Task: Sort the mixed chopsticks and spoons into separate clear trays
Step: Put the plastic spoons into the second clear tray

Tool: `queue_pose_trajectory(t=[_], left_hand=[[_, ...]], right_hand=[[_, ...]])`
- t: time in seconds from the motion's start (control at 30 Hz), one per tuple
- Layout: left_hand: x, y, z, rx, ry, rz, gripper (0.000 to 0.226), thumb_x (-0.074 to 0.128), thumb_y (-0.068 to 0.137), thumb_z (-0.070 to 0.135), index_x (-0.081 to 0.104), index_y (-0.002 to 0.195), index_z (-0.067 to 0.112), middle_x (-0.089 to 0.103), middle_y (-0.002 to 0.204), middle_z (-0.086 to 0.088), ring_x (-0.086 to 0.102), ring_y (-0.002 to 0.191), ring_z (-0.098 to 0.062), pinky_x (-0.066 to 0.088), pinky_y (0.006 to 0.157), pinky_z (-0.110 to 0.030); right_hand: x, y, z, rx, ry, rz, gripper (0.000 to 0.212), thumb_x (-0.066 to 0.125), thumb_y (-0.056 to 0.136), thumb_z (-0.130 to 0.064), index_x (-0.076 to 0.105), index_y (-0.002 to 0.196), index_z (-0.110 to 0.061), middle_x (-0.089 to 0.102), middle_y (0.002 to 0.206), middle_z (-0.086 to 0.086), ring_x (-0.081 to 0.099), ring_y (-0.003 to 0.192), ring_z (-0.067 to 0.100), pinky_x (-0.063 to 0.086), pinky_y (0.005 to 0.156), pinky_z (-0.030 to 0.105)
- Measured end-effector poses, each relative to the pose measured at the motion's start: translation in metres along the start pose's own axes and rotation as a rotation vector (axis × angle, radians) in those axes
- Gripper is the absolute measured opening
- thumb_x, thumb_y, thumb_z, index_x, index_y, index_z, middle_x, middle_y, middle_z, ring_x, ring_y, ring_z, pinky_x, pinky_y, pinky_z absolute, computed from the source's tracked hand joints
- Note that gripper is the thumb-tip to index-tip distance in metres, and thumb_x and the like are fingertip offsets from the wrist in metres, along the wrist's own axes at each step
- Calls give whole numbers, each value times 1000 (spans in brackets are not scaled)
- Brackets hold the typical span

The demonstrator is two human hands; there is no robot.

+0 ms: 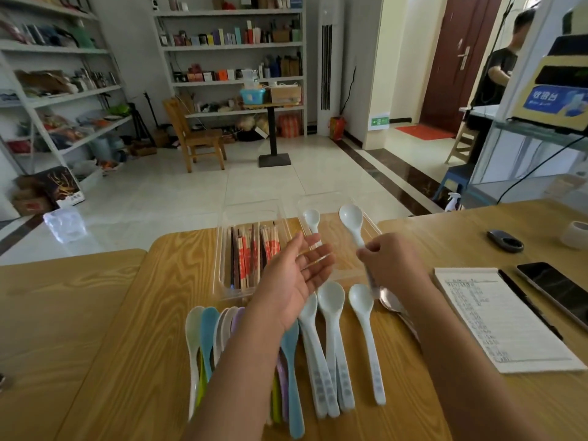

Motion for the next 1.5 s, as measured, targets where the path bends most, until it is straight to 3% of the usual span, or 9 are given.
queue_pose_trajectory(t=[0.07,0.2,0.43,0.63,0.97,1.13,1.27,1.4,1.5], left_hand=[[-1,26,14,4,18,31,38,43,103,36,61,121,8,71,109,-14,69,92,-23,54,88,-34],[-13,77,24,-23,48,120,35,42,104,34,61,116,7,68,112,-16,67,89,-22,54,79,-30],[-35,124,27,-53,79,176,35,42,105,32,60,119,6,69,101,-12,67,83,-20,54,80,-31],[-43,134,29,-49,83,180,35,42,105,33,61,117,7,69,106,-13,67,89,-22,54,80,-31],[-40,129,27,-53,117,176,35,42,105,33,62,117,7,70,109,-14,67,93,-23,53,90,-35],[-27,109,32,-42,103,155,35,42,105,33,62,116,7,69,107,-13,66,92,-23,53,88,-34],[-8,72,34,-3,127,137,36,41,105,34,61,116,7,71,101,-12,67,89,-21,54,85,-32],[-4,9,10,56,221,161,33,45,103,35,64,114,9,73,107,-13,69,93,-21,52,94,-37],[-5,-41,-39,-23,138,152,34,46,103,34,65,111,8,74,104,-13,70,93,-22,53,90,-36]], right_hand=[[8,45,-19,0,-61,3,27,61,93,-22,60,72,-4,58,57,4,49,47,11,39,47,22],[40,117,-28,24,-158,13,22,63,88,-17,60,70,-5,66,61,8,61,57,19,52,60,31],[70,162,-12,82,-305,-27,24,59,87,1,50,65,-5,51,64,4,47,49,12,31,42,22],[88,168,-10,12,-307,-10,15,56,95,-14,59,84,-5,52,69,2,51,59,15,34,48,22],[92,171,-8,41,-214,-43,35,58,97,-27,53,68,-8,51,57,0,45,47,10,35,48,21],[64,160,-20,14,-166,35,23,61,95,-22,59,82,-2,53,65,4,50,54,15,41,52,26],[29,126,-29,-31,-124,100,31,63,93,-27,60,76,-2,54,64,4,51,56,16,42,54,27],[-3,35,-16,-42,135,116,30,64,91,-23,67,81,5,51,61,8,46,55,19,38,55,28],[-1,-43,22,36,256,88,22,64,92,-22,70,81,-5,57,61,6,48,52,16,38,52,26]])
Point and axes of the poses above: each hand's wrist, its own y-axis towards the middle knuckle, its own x-axis out of the palm, z = x × y, the point moved 9 cm from there along y, towards the middle knuckle
